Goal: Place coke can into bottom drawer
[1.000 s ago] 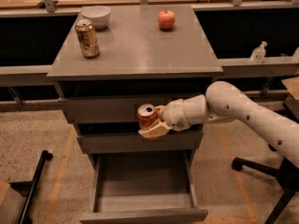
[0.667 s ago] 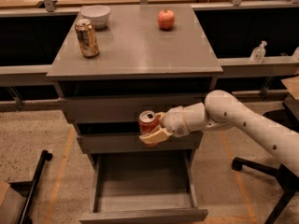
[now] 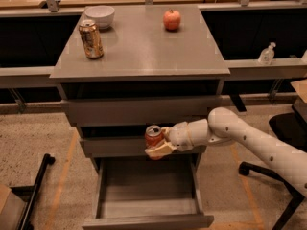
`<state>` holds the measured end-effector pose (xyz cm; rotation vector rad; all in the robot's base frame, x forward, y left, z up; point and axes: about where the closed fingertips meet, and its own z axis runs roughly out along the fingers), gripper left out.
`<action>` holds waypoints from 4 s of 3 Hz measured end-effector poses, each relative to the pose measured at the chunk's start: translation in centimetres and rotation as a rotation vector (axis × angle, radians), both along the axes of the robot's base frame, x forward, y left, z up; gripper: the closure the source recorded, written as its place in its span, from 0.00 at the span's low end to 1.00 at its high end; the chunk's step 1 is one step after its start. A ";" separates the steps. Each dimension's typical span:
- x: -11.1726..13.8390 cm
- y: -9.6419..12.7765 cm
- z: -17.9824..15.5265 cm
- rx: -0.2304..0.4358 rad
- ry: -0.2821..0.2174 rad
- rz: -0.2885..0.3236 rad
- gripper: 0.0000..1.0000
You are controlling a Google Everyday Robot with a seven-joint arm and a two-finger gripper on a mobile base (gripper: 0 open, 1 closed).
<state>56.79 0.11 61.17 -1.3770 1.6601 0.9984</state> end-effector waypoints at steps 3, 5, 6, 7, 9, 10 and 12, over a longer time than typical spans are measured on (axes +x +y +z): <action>-0.4 0.5 -7.7 0.046 0.129 -0.027 1.00; 0.5 2.7 -12.4 0.059 0.041 0.014 1.00; 1.0 3.4 -15.6 0.051 0.004 0.028 1.00; 1.3 3.6 -18.6 0.058 -0.016 -0.011 1.00; 1.1 4.2 -19.4 0.045 -0.030 0.001 1.00; 0.6 4.8 -21.2 0.090 -0.058 0.024 1.00; -0.8 4.8 -27.3 0.196 -0.104 0.014 1.00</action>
Offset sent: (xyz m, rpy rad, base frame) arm 0.0076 -0.0142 -0.1144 0.1225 0.2155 -0.1317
